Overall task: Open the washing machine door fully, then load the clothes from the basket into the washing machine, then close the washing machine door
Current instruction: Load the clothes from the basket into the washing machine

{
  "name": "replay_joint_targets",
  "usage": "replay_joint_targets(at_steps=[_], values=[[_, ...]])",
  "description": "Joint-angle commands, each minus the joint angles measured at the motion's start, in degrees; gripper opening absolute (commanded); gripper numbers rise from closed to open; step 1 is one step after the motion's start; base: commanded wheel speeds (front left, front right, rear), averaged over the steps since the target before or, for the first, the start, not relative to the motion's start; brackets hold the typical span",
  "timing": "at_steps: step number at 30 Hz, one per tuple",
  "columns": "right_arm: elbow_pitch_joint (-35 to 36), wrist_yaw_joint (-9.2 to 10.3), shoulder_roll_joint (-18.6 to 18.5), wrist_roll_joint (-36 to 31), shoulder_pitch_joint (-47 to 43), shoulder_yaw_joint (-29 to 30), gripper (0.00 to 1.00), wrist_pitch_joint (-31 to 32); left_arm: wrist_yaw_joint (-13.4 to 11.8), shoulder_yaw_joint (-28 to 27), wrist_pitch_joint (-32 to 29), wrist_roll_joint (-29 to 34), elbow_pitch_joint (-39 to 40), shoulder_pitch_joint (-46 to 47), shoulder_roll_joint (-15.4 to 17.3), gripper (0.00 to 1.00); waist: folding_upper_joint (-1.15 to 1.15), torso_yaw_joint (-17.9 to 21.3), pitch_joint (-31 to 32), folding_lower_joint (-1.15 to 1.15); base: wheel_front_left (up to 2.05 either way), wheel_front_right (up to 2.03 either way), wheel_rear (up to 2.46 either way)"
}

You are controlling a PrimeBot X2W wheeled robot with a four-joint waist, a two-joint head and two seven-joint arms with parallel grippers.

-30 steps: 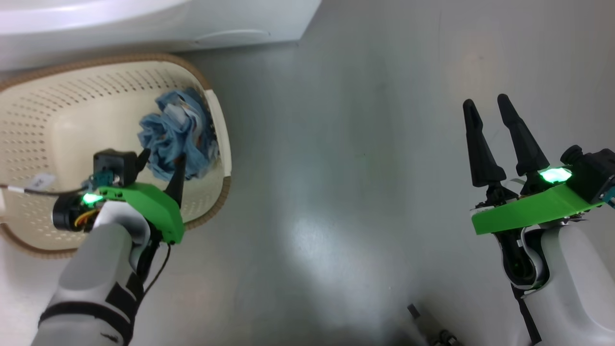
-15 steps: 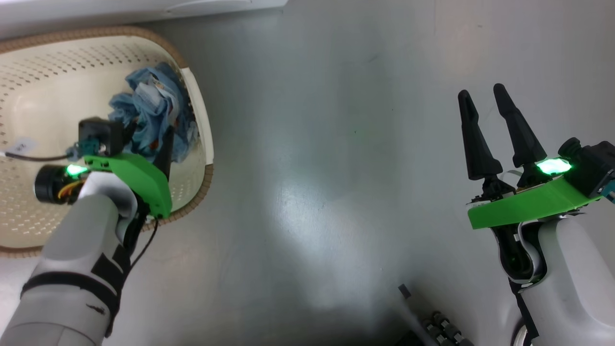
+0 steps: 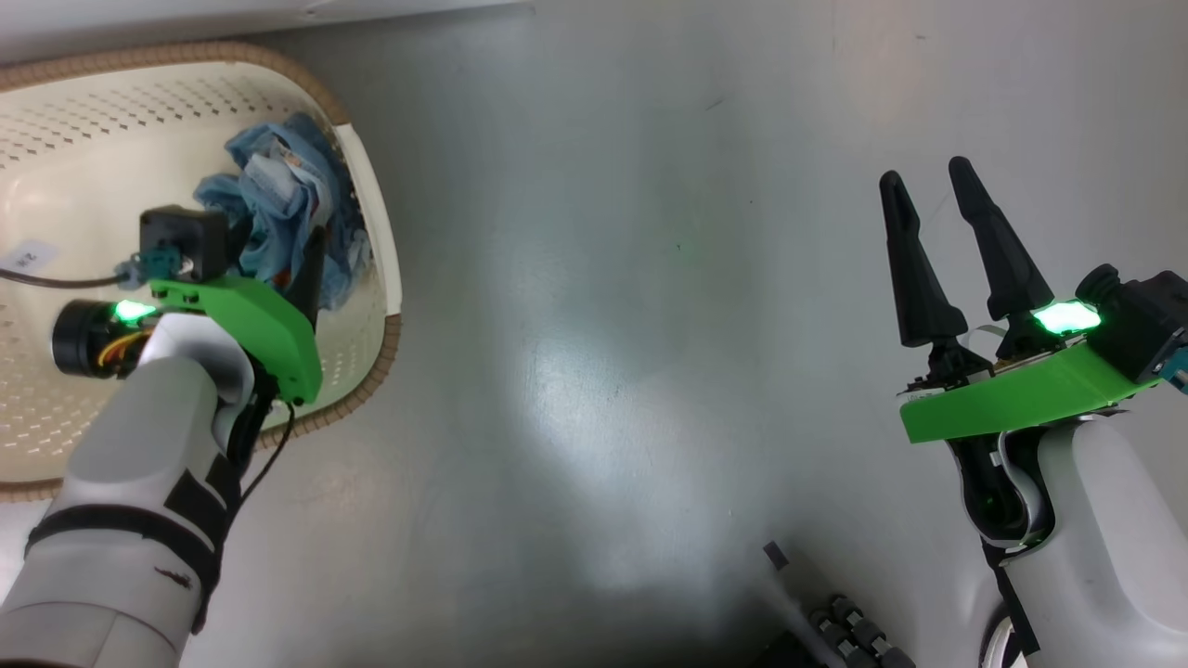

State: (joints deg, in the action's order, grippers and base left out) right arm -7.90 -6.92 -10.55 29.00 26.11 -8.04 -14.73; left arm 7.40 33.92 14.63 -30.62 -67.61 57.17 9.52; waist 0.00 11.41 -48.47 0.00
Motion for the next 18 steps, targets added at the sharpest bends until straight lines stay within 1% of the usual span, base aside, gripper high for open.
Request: replay_joint_targets(at_steps=[1,2,3,4,5,6,13,18], values=[[1.5,-0.57,-0.3,-0.2,-2.0,-1.0,1.0,-0.3,0.1,-0.6,0.4,-0.8,0.0,0.0,1.8,1.0,0.0,0.0,-0.2,0.0,0.0,0.0,0.0],[1.6,-0.57,-0.3,-0.2,-2.1,-1.0,1.0,-0.3,0.1,-0.4,0.4,-1.1,-0.1,0.2,1.9,1.0,0.0,0.1,-0.3,0.0,0.0,0.0,0.0],[1.7,-0.57,-0.3,-0.3,-2.1,-1.0,1.0,-0.3,0.1,-0.2,0.4,-1.5,-0.2,0.3,1.9,0.64,0.0,0.1,-0.3,0.0,0.0,0.0,0.0],[1.7,-0.57,-0.3,-0.3,-2.2,-1.0,1.0,-0.3,0.1,0.1,0.4,-1.8,-0.2,0.3,1.9,0.43,0.0,0.2,-0.2,0.0,0.0,0.0,0.0],[1.8,-0.57,-0.3,-0.3,-2.3,-1.0,1.0,-0.3,0.1,0.5,0.4,-2.0,-0.3,0.3,2.0,0.18,0.0,0.2,-0.1,0.0,0.0,0.0,0.0],[1.8,-0.57,-0.3,-0.3,-2.4,-1.0,1.0,-0.3,0.1,0.9,0.4,-2.3,-0.5,0.2,1.9,0.0,0.0,0.3,0.0,0.0,0.0,0.0,0.0],[2.0,-0.57,-0.5,-0.5,-2.9,-0.8,1.0,-0.3,0.1,3.3,0.4,-5.2,-0.7,0.5,1.7,0.0,0.0,0.2,0.6,0.0,0.0,0.0,0.0],[1.8,-0.57,-0.5,-0.5,-2.9,-0.4,1.0,-0.3,0.1,3.5,0.4,-7.0,0.8,0.0,2.0,0.0,0.0,-0.5,2.1,0.0,0.0,0.0,0.0]])
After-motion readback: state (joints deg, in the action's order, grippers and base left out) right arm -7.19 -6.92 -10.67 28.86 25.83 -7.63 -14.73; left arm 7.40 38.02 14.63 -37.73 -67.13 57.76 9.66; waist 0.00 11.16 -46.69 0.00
